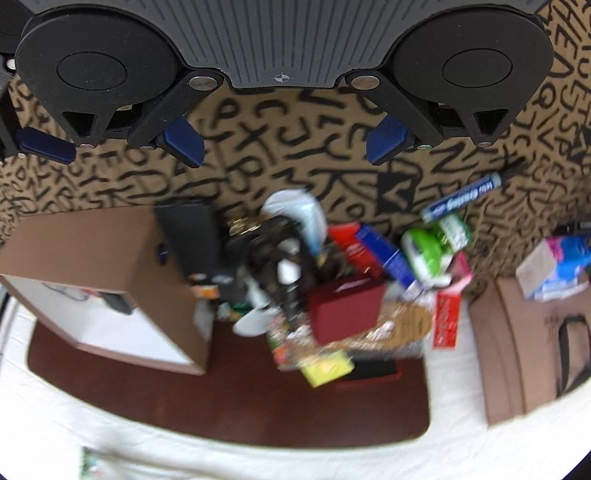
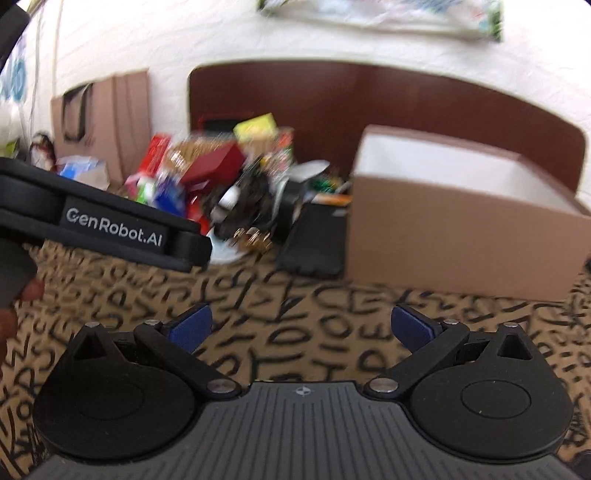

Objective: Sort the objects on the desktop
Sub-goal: 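Withdraw both tools from the box back toward the pile, then grasp the brown patterned lanyard with the right tool while the left tool reaches the Flash Color marker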

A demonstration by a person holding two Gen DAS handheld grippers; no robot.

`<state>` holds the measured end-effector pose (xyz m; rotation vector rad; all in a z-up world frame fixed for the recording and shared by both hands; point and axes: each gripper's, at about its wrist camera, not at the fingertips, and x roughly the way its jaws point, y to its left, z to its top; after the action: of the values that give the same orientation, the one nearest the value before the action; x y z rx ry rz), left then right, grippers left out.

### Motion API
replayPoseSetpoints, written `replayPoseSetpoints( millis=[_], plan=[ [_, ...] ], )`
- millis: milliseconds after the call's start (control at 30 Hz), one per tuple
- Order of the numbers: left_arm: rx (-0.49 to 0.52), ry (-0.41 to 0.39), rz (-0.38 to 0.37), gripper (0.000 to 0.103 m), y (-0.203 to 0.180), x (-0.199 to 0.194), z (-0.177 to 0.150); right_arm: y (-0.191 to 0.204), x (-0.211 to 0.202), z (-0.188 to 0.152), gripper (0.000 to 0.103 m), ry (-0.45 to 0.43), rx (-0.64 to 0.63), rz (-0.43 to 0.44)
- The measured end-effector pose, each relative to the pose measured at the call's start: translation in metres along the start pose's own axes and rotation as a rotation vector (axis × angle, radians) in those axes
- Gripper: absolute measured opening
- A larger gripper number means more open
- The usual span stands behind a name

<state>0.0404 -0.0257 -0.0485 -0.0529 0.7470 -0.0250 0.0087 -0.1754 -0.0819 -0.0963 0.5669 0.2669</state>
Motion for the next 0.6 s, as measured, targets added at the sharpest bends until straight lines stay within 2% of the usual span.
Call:
replayPoseSetpoints(
  millis=[133,200,400,567,600],
  plan=[
    [-0.033,0.026,-0.006,0.100,0.013,0.018,0.005,0.006,0.018,0.007,0.103,0.019,-0.001,0.031],
    [-0.024,0.026,-0.008,0.098,0.015,0.025,0.009,0.019,0.018,0.006,0.103,-0.006,-0.014,0.032],
    [-0.041,0.017,-0.071,0.095,0.017,0.038,0.042,0.047,0.023,0.008,0.103,-0.103,-0.191,0.033],
    [-0.074,0.016,-0.063,0.094,0.016,0.061,0.068,0.042,0.050,0.029,0.100,-0.111,-0.144,0.080],
    [-0.076,0.023,-0.066,0.094,0.015,0.066,0.071,0.035,0.065,0.041,0.097,-0.107,-0.144,0.086]
  ],
)
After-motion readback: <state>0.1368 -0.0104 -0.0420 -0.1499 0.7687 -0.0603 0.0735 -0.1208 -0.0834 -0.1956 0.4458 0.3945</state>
